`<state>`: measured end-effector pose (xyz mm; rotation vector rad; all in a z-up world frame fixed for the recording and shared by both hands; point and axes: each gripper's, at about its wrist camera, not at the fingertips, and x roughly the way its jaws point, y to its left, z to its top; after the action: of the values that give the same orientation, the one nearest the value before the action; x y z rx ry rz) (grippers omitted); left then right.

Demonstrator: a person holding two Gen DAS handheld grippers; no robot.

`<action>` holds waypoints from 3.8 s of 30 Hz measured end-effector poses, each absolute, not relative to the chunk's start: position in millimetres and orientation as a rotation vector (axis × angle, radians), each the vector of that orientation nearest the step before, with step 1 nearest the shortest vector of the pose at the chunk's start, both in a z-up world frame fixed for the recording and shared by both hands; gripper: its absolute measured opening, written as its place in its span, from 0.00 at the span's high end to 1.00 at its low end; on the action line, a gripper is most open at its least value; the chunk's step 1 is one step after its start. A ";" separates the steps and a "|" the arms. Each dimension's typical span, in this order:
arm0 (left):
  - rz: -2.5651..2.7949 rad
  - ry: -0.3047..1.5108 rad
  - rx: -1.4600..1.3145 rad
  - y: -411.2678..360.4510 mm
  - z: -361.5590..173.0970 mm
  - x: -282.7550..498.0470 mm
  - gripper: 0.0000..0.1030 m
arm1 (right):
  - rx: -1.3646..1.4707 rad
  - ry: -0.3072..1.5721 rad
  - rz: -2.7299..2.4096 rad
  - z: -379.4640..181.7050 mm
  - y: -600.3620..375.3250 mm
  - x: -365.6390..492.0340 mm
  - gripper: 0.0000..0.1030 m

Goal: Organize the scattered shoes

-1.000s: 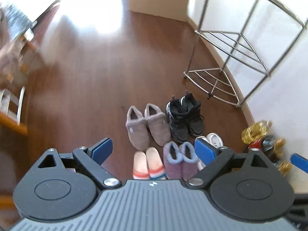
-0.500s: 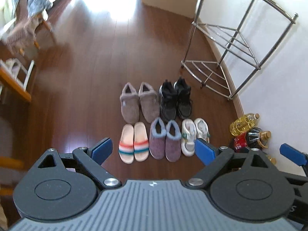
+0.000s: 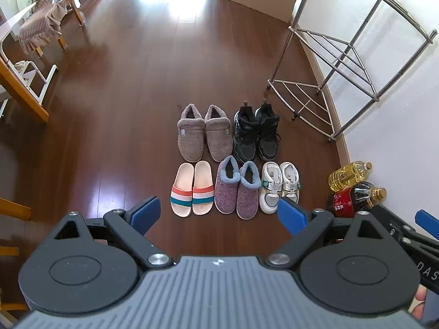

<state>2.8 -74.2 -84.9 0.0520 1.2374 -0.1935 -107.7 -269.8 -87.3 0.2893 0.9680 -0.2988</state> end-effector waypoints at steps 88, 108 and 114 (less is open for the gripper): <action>-0.070 1.119 0.258 -186.0 -671.1 371.1 0.09 | 0.130 1.534 -0.041 -774.0 -394.9 437.9 0.53; -0.138 1.157 0.262 -192.6 -676.0 350.0 0.09 | 0.083 1.574 -0.082 -817.2 -383.9 425.8 0.74; -0.167 1.165 0.274 -199.8 -677.6 341.6 0.09 | 0.179 1.348 -0.057 -791.0 -398.7 378.2 0.82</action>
<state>341.6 -199.8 -677.6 0.2736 1.1652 -0.1674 378.2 -398.7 -791.0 0.1789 1.3481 -0.0573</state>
